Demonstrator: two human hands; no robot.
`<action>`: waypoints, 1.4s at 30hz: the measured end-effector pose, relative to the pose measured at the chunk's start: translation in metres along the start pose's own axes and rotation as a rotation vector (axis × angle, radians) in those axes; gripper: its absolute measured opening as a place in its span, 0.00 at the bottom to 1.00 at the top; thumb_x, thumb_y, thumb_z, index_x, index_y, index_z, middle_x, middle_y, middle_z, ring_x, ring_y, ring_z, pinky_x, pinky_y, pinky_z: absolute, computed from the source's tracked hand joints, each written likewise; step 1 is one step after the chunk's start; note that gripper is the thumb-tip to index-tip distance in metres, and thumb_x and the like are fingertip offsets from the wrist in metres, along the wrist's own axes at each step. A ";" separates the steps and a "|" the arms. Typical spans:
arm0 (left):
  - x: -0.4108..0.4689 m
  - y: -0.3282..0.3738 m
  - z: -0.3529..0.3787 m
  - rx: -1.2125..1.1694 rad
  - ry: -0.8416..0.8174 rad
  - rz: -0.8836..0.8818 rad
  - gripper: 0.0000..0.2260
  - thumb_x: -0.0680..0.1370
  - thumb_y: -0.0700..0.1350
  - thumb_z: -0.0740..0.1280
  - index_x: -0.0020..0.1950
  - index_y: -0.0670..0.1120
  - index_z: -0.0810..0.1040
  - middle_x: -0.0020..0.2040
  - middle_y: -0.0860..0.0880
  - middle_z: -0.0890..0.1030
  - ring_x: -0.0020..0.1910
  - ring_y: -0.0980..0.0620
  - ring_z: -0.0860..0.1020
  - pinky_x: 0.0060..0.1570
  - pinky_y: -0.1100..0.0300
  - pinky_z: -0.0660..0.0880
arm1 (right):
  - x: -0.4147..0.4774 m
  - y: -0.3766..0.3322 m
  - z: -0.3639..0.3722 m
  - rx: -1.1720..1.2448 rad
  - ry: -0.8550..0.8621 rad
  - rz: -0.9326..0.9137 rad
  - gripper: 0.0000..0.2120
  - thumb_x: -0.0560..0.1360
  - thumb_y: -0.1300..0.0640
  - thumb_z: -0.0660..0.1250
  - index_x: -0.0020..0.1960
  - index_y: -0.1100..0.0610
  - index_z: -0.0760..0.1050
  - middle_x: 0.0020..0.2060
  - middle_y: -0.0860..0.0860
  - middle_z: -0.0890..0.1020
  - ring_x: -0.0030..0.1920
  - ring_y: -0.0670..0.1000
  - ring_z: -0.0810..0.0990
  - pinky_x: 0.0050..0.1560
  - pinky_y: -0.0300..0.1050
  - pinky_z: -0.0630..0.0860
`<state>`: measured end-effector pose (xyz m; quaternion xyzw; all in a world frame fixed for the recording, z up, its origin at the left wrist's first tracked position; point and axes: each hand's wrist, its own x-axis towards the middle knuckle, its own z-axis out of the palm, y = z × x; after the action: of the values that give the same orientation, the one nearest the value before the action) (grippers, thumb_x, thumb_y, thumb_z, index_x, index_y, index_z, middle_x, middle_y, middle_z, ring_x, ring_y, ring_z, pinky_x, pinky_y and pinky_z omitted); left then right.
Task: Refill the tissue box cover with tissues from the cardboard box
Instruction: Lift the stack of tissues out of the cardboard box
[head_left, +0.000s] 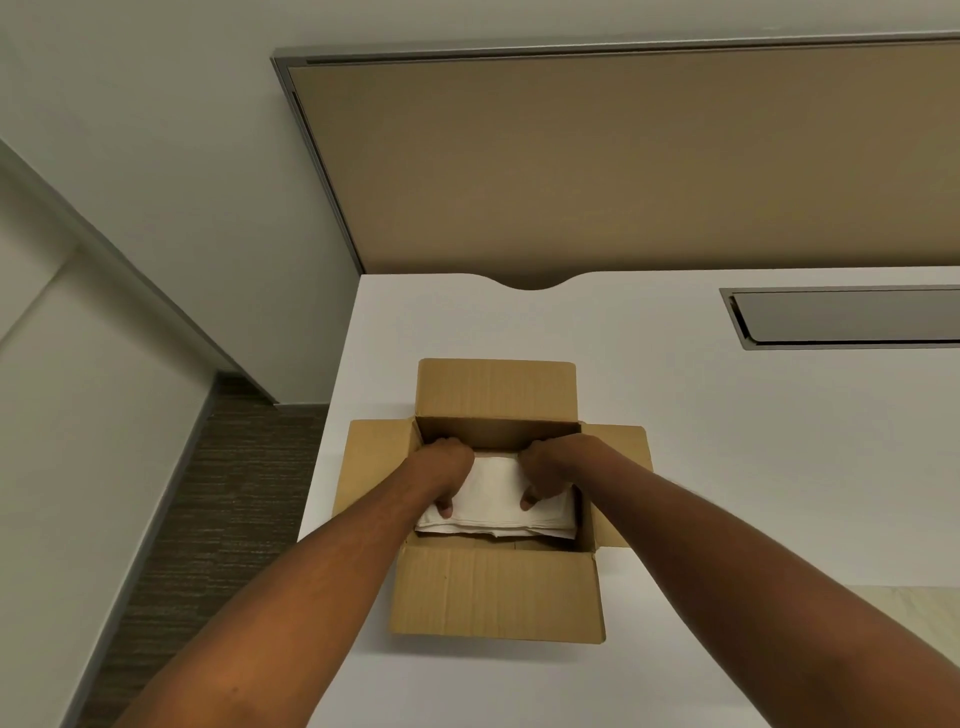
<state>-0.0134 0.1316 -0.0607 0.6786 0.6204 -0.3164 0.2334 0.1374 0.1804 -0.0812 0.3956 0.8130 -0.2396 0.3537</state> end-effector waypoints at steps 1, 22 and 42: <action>0.000 0.001 0.000 -0.006 -0.001 -0.018 0.36 0.68 0.44 0.77 0.71 0.38 0.65 0.69 0.40 0.70 0.66 0.44 0.72 0.65 0.55 0.72 | 0.000 0.000 0.000 -0.004 -0.003 0.002 0.29 0.74 0.43 0.66 0.66 0.61 0.70 0.58 0.56 0.79 0.56 0.56 0.77 0.53 0.46 0.72; -0.006 0.005 0.022 -0.023 0.140 -0.077 0.35 0.65 0.42 0.79 0.68 0.40 0.67 0.66 0.41 0.74 0.64 0.43 0.73 0.63 0.52 0.70 | -0.002 0.001 0.005 0.067 0.074 -0.021 0.32 0.68 0.43 0.74 0.65 0.59 0.71 0.59 0.55 0.78 0.57 0.56 0.77 0.57 0.49 0.75; -0.028 0.026 0.044 -0.015 0.335 -0.186 0.32 0.71 0.40 0.71 0.72 0.41 0.61 0.70 0.40 0.67 0.70 0.42 0.65 0.73 0.50 0.58 | -0.009 -0.007 0.025 0.156 0.182 -0.039 0.39 0.63 0.46 0.78 0.67 0.58 0.67 0.60 0.56 0.77 0.56 0.56 0.77 0.55 0.48 0.76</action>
<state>0.0056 0.0779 -0.0734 0.6598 0.7130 -0.2144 0.1017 0.1459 0.1552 -0.0893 0.4262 0.8281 -0.2721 0.2421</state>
